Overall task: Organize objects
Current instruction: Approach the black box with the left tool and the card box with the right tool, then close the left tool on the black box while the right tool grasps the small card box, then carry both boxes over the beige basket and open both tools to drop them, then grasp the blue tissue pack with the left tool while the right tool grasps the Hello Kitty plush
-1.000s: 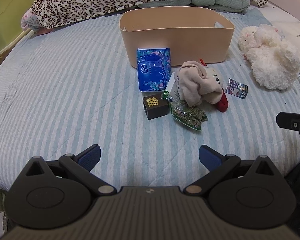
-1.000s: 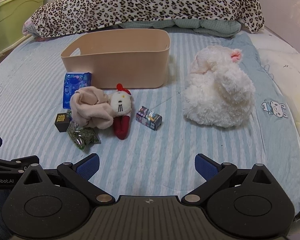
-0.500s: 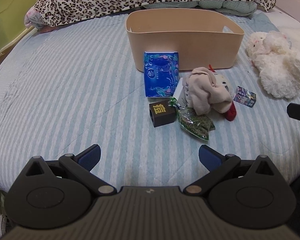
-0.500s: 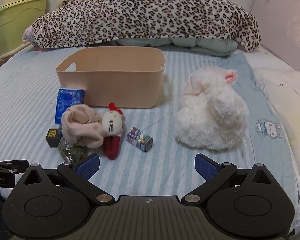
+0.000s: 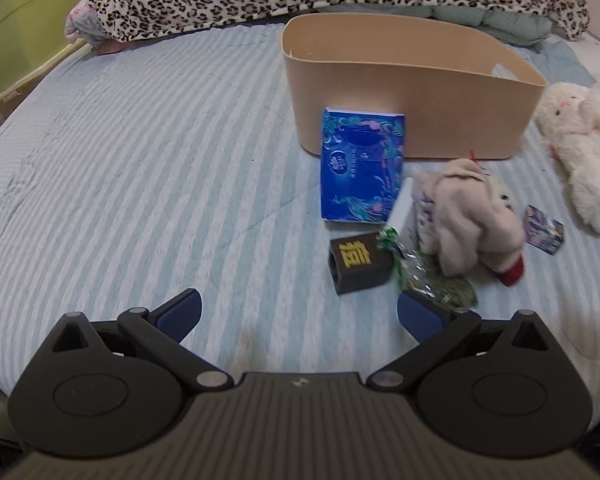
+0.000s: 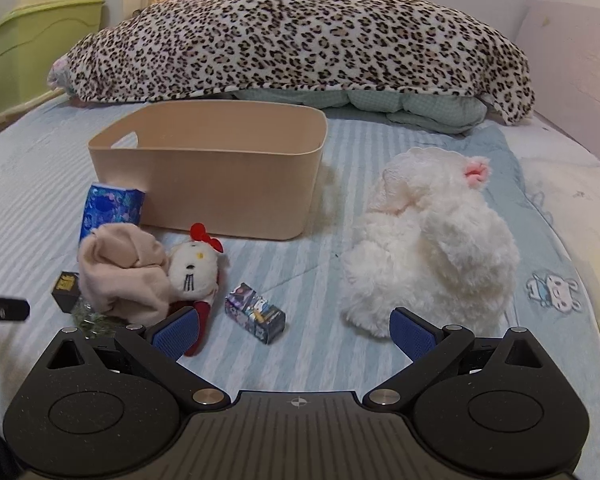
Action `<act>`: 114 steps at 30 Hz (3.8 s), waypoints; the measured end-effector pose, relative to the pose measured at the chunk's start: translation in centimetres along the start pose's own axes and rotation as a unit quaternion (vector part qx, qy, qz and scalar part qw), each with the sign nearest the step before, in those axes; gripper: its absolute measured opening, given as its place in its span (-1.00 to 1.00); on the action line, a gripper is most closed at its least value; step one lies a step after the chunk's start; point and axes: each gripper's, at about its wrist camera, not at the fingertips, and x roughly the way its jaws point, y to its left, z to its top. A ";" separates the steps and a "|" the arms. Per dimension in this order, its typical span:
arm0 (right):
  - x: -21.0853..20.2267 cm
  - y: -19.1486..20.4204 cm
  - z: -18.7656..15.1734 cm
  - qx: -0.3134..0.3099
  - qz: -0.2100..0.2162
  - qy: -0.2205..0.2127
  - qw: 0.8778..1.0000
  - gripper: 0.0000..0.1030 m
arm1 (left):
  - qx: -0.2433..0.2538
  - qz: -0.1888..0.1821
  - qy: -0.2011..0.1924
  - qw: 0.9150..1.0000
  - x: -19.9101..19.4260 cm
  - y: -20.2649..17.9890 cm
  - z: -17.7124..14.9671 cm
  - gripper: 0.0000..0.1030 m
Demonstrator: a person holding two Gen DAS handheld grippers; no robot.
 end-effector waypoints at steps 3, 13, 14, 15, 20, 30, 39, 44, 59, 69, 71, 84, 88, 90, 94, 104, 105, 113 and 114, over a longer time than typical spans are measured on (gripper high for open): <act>1.6 0.0 0.1 -0.023 0.006 0.003 1.000 0.95 | -0.001 0.001 0.005 1.000 1.3 -0.1 0.7 1.00; 7.1 0.4 0.3 -0.065 0.045 0.046 0.996 0.74 | 0.029 -0.027 0.035 0.999 5.6 -0.2 1.7 1.00; 7.4 0.4 0.1 -0.068 0.050 0.050 0.995 0.72 | 0.032 -0.032 0.038 0.998 6.0 -0.2 1.8 1.00; 7.9 0.5 0.1 -0.070 0.054 0.055 0.995 0.71 | 0.035 -0.036 0.040 0.998 6.4 -0.2 1.8 1.00; 9.8 0.7 0.0 -0.067 0.073 0.074 0.992 0.55 | 0.051 -0.057 0.025 0.997 8.0 -0.6 2.3 0.99; 10.5 1.2 0.1 -0.053 0.109 0.089 0.989 -0.39 | 0.056 -0.103 0.025 0.993 8.9 -0.8 2.5 -0.10; 8.6 0.3 0.6 -0.037 0.104 0.083 0.990 -0.57 | 0.046 -0.119 0.024 0.991 6.4 1.0 2.3 -0.34; 6.1 -0.4 1.7 -0.030 0.095 0.056 0.993 -0.57 | 0.068 -0.107 -0.014 0.992 3.3 1.5 3.0 -0.34; 4.4 -1.1 10.1 -0.033 0.072 -0.051 0.996 -0.57 | 0.066 -0.094 -0.112 0.987 0.8 0.7 11.0 -0.34; 9.4 -0.6 14.7 0.009 0.083 -0.055 0.995 -0.57 | 0.045 -0.068 -0.111 0.990 6.0 -2.5 16.3 -0.34; 10.7 -0.3 15.0 0.010 0.083 -0.047 0.995 -0.57 | 0.048 -0.066 -0.106 0.991 6.9 -3.1 17.2 -0.34; 16.1 0.5 15.9 0.005 0.066 0.010 0.998 -0.57 | 0.074 -0.042 -0.052 0.995 12.1 -5.5 18.1 -0.33; 15.5 0.7 15.7 0.006 0.069 0.010 0.998 -0.25 | 0.068 -0.041 -0.064 0.995 10.5 -5.3 18.1 0.40; 14.9 0.8 15.5 0.009 0.072 0.006 0.997 0.03 | 0.060 -0.031 -0.088 0.994 9.1 -5.0 18.0 0.67; 13.0 1.0 15.1 0.017 0.075 -0.010 0.997 0.35 | 0.052 -0.040 -0.102 0.993 6.5 -4.4 18.1 0.75; 6.7 1.2 13.4 0.017 0.062 -0.047 0.997 1.00 | 0.048 -0.032 -0.114 0.992 1.7 -1.9 14.8 0.88; 6.4 1.3 13.0 0.014 0.060 -0.045 0.997 1.00 | 0.048 -0.032 -0.112 0.992 1.5 -1.6 14.2 0.88; 6.2 2.1 9.0 -0.007 0.046 -0.008 0.999 1.00 | 0.042 -0.029 -0.072 0.996 2.5 0.0 10.0 0.88; 6.4 2.1 8.5 -0.008 0.044 -0.003 0.999 1.00 | 0.041 -0.033 -0.064 0.997 2.8 0.2 9.6 0.88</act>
